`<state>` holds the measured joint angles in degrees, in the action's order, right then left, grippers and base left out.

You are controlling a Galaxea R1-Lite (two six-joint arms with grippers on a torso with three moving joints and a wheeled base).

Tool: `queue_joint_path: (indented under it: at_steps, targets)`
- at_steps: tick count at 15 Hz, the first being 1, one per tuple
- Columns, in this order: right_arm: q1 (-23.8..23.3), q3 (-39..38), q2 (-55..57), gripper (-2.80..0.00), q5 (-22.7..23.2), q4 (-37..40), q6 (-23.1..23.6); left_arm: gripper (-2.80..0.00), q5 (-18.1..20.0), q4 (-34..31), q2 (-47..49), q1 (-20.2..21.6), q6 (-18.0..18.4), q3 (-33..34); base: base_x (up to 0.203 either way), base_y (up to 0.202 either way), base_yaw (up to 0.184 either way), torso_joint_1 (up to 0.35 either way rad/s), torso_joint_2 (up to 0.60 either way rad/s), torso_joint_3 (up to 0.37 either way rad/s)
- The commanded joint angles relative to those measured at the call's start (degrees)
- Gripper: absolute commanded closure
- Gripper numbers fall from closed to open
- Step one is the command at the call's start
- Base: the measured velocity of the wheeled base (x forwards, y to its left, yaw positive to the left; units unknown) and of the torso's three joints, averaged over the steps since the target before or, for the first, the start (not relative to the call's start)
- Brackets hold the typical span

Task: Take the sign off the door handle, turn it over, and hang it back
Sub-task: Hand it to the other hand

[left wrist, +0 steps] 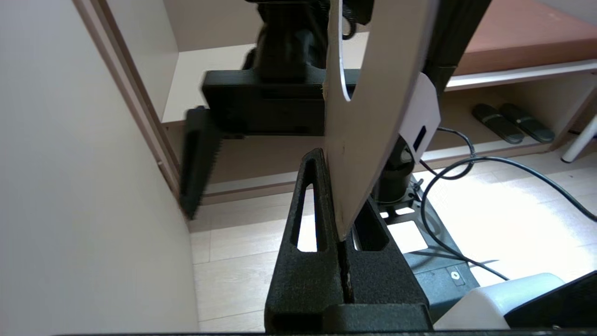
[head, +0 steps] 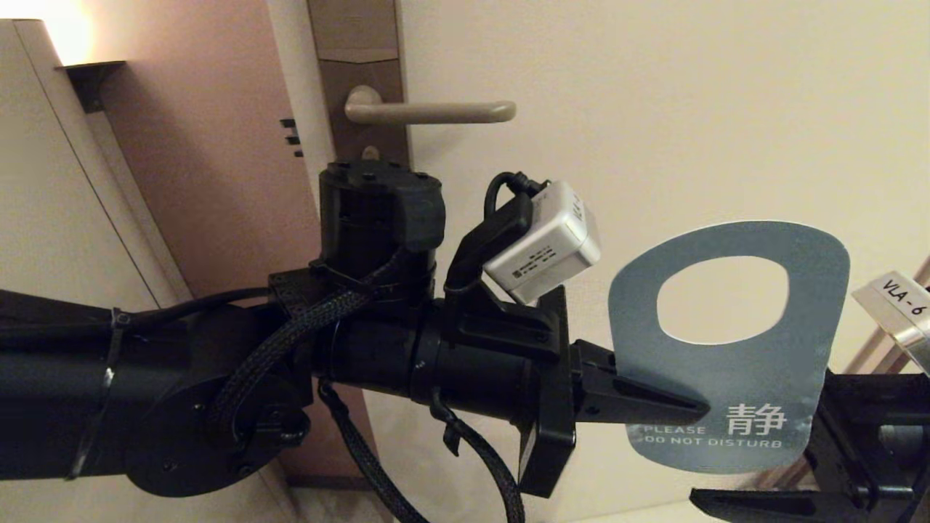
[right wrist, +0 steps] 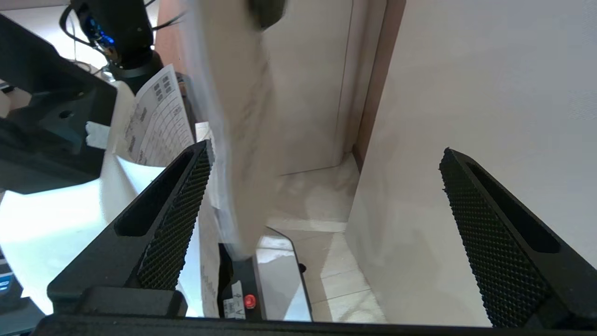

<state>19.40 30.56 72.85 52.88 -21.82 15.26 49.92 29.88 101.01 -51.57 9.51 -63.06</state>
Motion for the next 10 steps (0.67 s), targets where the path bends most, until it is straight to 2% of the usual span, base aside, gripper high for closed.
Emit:
queue_joint_path:
  at_steps: [1,7,8,10]
  targets:
    - [0.03,0.67,0.45,-2.8,0.29,-0.15,0.09,0.0,0.27,0.18,0.06,-0.12,0.07,0.14,0.0,0.0,0.0,0.0,0.0,0.0]
    - [0.03,0.47,0.45,-2.8,0.2,-0.15,0.03,0.0,0.27,0.18,0.24,-0.47,0.16,0.4,0.0,0.0,0.0,0.0,0.0,0.0]
    - [0.03,0.38,0.38,0.0,0.23,-0.15,0.09,0.0,0.27,0.18,0.33,-0.47,0.16,0.4,0.0,0.0,0.0,0.0,0.0,0.0]
    - [0.03,0.29,0.45,0.0,0.2,-0.15,0.12,0.0,0.27,0.18,0.24,-0.38,0.16,0.4,0.0,0.0,0.0,0.0,0.0,0.0]
